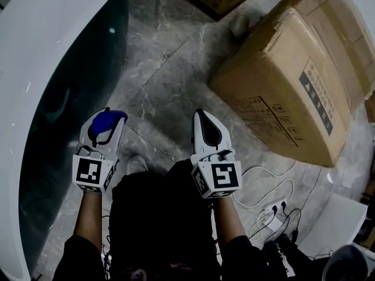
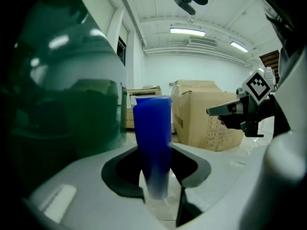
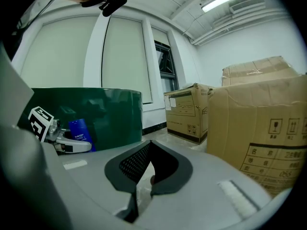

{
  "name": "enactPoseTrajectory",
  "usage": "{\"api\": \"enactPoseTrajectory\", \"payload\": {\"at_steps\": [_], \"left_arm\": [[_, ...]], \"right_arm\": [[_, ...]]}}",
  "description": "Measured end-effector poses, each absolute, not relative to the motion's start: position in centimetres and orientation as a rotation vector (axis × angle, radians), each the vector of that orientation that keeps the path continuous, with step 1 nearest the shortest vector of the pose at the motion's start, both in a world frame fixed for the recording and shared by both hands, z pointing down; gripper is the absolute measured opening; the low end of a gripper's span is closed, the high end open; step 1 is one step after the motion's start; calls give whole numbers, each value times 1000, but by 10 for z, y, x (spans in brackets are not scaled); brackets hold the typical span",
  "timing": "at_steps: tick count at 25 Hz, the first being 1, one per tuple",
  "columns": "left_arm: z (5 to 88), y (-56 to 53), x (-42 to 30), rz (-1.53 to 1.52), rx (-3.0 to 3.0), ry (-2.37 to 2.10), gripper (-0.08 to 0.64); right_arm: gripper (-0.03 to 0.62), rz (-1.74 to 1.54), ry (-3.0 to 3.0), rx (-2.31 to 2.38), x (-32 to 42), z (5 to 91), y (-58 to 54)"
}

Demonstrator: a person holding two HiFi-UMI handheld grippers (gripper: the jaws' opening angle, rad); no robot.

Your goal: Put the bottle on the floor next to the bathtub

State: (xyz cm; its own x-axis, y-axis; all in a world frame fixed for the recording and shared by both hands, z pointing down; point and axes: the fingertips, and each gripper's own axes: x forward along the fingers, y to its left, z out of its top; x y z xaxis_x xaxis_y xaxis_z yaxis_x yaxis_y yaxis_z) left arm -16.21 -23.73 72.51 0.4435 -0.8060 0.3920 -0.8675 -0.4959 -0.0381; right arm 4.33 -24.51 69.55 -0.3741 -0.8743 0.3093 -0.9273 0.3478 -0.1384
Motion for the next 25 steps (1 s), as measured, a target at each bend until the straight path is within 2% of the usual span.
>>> {"api": "enactPoseTrajectory", "payload": {"at_steps": [11, 25], "left_arm": [[786, -256, -168, 549, 2510, -1535, 164], [872, -261, -175, 588, 2500, -1513, 164]], "right_arm": [[23, 407, -2416, 1607, 62, 745, -241], [23, 423, -2417, 1527, 47, 805, -241]]}}
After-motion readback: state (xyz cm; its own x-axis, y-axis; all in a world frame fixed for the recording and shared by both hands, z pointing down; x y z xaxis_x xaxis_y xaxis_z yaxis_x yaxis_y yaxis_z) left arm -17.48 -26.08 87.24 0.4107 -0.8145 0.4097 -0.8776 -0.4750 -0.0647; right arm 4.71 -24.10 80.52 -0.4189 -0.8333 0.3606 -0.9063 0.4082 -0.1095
